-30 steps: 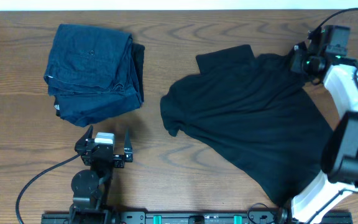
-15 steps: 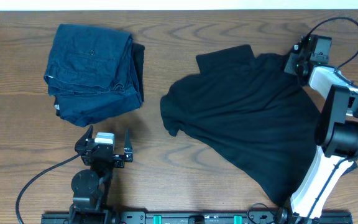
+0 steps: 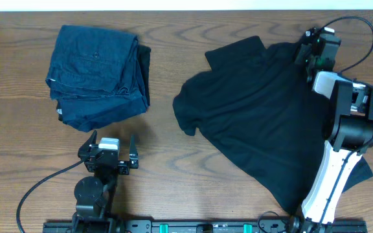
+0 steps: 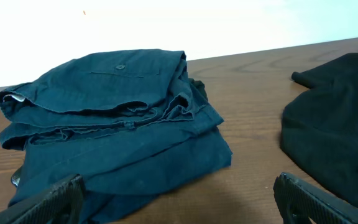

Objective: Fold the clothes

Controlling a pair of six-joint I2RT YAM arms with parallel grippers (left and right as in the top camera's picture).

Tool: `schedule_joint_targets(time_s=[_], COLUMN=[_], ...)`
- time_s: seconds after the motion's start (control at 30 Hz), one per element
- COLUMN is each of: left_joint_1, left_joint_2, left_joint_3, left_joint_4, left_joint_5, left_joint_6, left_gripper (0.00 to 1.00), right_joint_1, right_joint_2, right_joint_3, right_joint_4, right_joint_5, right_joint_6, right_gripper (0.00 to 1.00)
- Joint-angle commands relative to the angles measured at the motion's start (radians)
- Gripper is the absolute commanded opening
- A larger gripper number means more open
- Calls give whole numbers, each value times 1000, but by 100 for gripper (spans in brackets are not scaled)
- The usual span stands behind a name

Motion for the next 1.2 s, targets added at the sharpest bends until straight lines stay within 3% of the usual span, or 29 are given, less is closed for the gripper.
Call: schedule_joint_targets(time_s=[0.0, 0.13, 0.23, 0.33, 0.4, 0.43, 0.6, 0.7, 0.87, 0.93, 1.07, 1.17], left_joint_1=[-4, -4, -4, -4, -4, -4, -4, -4, -4, -4, -4, -4], left_joint_2=[1, 1, 1, 1, 1, 1, 1, 1, 1, 1, 1, 1], left_joint_3=[-28, -28, -28, -28, -28, -28, -28, -28, -28, -28, -28, -24], left_joint_4=[-10, -10, -10, -10, -10, -10, -10, -10, 18, 23, 10, 35], left_joint_5=[-15, -15, -15, -15, -15, -15, -15, -15, -16, -15, -14, 134], left_joint_6=[14, 13, 13, 13, 13, 13, 14, 14, 67, 142, 139, 132], left_gripper=[98, 98, 98, 98, 98, 98, 98, 98, 98, 98, 98, 98], right_joint_1=[14, 14, 13, 9, 9, 9, 9, 9, 9, 9, 9, 9], right_joint_2=[-34, -197, -350, -487, -560, -595, -675, -679, -678, -678, -678, -678], right_joint_3=[100, 196, 217, 217, 217, 217, 217, 217, 205, 205, 205, 205], right_joint_4=[-93, -319, -541, -768, -908, -985, -1199, -1278, -1350, -1370, -1385, -1385], right_joint_5=[13, 14, 13, 13, 13, 13, 13, 13, 13, 13, 14, 14], right_joint_6=[3, 4, 13, 37, 45, 61, 79, 79, 79, 79, 78, 78], right_gripper=[10, 29, 34, 30, 13, 11, 15, 22, 57, 99, 99, 99])
